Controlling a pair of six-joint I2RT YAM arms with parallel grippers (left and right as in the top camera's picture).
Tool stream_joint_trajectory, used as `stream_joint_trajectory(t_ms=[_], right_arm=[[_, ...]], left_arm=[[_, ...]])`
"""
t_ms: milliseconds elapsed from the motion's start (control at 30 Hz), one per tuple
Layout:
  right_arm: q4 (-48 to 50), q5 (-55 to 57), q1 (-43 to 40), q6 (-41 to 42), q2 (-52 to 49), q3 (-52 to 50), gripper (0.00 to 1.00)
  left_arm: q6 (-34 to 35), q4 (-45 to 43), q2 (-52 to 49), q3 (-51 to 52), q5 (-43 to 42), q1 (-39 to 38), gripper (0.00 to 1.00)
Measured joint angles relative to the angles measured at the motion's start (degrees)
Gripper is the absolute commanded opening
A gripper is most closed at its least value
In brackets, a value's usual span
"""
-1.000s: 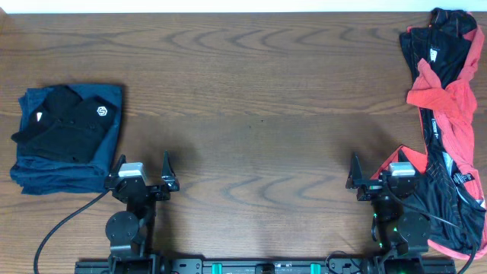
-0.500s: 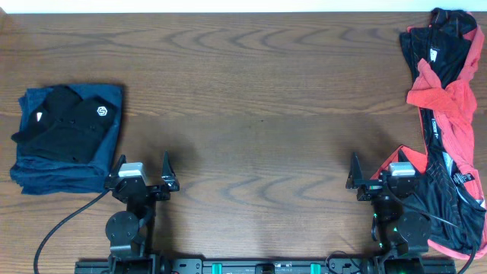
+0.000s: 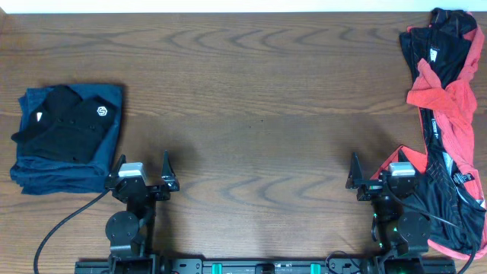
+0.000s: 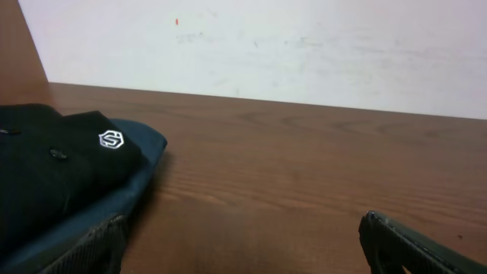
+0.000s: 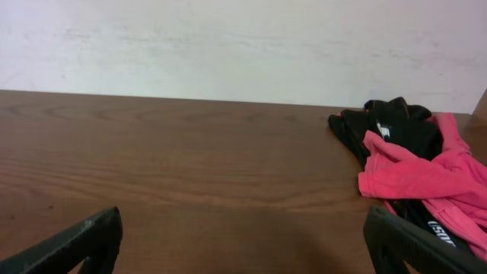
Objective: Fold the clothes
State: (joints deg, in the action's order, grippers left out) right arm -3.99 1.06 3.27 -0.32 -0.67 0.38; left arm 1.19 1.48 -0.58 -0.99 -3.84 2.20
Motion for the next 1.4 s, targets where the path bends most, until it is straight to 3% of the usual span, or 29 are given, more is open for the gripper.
stream_joint_trajectory(t_ms=[533,800,1000,1233,1400], right_arm=[[0.0,0.0,0.0,0.2,0.0,0.0,0.99],[-0.2,0.0,0.0,5.5,0.0,0.0,0.99],[-8.3,-0.2,0.0,6.1,-1.3,4.0,0.99],[-12.2,1.4,0.0,4.8,-11.5,16.7,0.99],[-16.2,1.6,0.0,3.5,-27.2,28.1,0.99]], left_arm=[[0.0,0.0,0.0,0.0,0.0,0.0,0.98],[0.0,0.0,0.0,0.0,0.0,0.0,0.98],[3.4,0.1,0.0,-0.2,-0.3,0.0,0.98],[10.4,5.6,-0.2,-3.7,-4.2,0.0,0.98],[11.6,13.4,-4.1,-12.1,-5.2,0.0,0.98]])
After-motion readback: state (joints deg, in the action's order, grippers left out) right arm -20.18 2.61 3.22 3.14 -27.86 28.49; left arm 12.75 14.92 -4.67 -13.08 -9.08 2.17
